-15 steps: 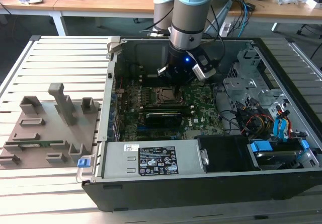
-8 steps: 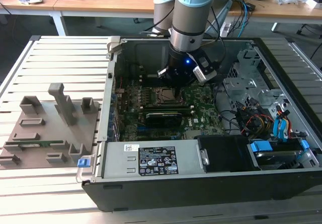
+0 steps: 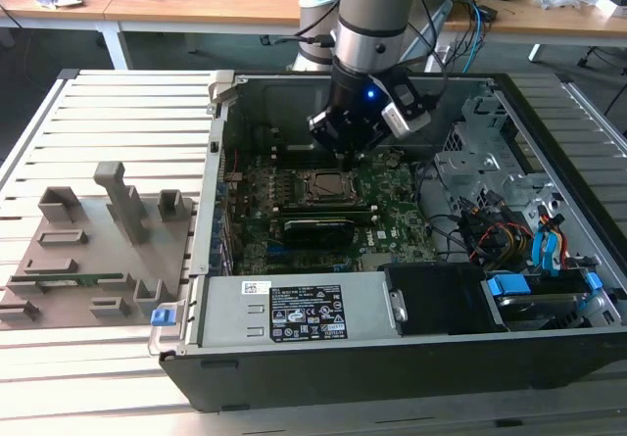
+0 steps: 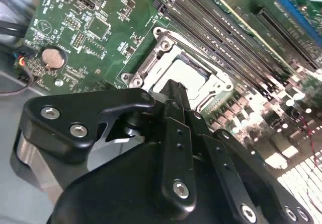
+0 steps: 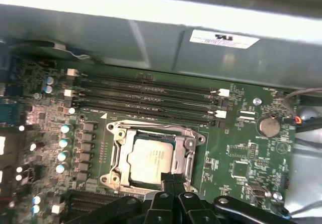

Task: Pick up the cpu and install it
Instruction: 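Install the first cpu locking lever, then install the second cpu locking lever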

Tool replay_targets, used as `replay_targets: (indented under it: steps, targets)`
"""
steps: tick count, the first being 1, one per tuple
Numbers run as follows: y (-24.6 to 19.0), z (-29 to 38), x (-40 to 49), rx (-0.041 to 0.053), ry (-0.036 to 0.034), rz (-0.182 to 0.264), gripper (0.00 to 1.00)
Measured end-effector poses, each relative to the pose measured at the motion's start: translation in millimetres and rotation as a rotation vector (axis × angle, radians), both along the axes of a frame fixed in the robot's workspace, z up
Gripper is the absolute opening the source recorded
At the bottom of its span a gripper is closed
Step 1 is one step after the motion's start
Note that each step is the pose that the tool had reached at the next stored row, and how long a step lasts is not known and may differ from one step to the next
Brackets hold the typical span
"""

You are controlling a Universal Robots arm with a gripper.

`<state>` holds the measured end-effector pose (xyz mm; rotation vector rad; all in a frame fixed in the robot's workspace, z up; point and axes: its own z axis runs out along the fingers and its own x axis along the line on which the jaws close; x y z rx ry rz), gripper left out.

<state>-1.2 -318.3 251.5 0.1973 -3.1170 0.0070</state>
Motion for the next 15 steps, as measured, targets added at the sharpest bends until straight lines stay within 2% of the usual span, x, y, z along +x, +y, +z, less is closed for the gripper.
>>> replay_targets:
  steps: [1,2,15]
  targets:
    - [0.0,4.3,0.0,0.0000,-0.0001,0.000,0.11]
    - [0.1,5.2,0.0,0.0003,-0.0002,0.000,0.11]
    - [-0.3,5.8,0.0,-0.0002,0.0000,0.000,0.11]
